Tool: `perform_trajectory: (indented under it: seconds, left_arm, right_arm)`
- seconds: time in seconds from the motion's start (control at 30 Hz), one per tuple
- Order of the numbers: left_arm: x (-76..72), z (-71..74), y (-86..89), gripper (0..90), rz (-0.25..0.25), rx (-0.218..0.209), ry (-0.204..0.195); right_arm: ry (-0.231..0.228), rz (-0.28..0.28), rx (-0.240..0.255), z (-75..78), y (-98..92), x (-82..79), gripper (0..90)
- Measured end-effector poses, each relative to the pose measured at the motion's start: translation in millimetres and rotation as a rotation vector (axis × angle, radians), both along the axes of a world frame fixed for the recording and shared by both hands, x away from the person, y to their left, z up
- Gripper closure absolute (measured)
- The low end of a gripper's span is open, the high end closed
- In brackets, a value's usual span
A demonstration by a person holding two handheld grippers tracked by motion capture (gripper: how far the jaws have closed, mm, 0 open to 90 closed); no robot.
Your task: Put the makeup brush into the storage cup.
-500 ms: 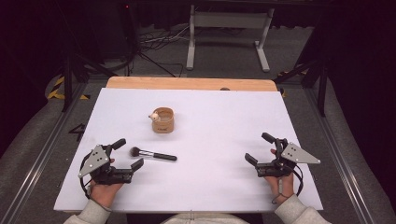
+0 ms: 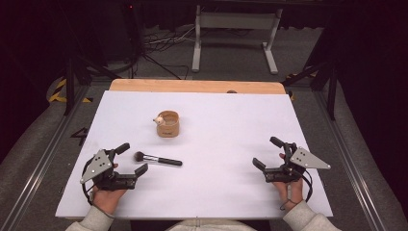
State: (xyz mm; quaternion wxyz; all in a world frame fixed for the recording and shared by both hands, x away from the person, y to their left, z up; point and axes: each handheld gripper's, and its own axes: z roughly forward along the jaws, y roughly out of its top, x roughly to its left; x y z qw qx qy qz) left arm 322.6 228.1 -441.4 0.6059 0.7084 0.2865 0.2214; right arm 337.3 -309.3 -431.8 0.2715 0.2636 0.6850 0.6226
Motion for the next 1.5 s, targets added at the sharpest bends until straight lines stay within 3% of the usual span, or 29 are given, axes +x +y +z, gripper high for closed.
perform_trajectory:
  seconds: [0.47,1.2,1.37,1.5]
  left_arm:
    - [2.6,8.7,-2.8,4.2,-0.035,0.014,-0.023]
    - [25.2,23.9,-14.1,2.5,0.060,-0.020,0.015]
    - [29.7,25.6,-15.4,2.3,0.065,-0.014,0.014]
    - [31.2,29.5,-16.9,1.8,0.062,0.014,0.033]
  right_arm:
    - [0.019,0.001,0.003,-1.0,-0.7,1.7,0.0]
    - [0.034,0.010,0.019,-1.8,-1.6,3.1,0.0]
    - [0.035,0.012,0.022,-1.6,-2.0,2.9,0.0]
    - [0.034,0.008,0.026,-1.4,-2.4,2.7,0.0]
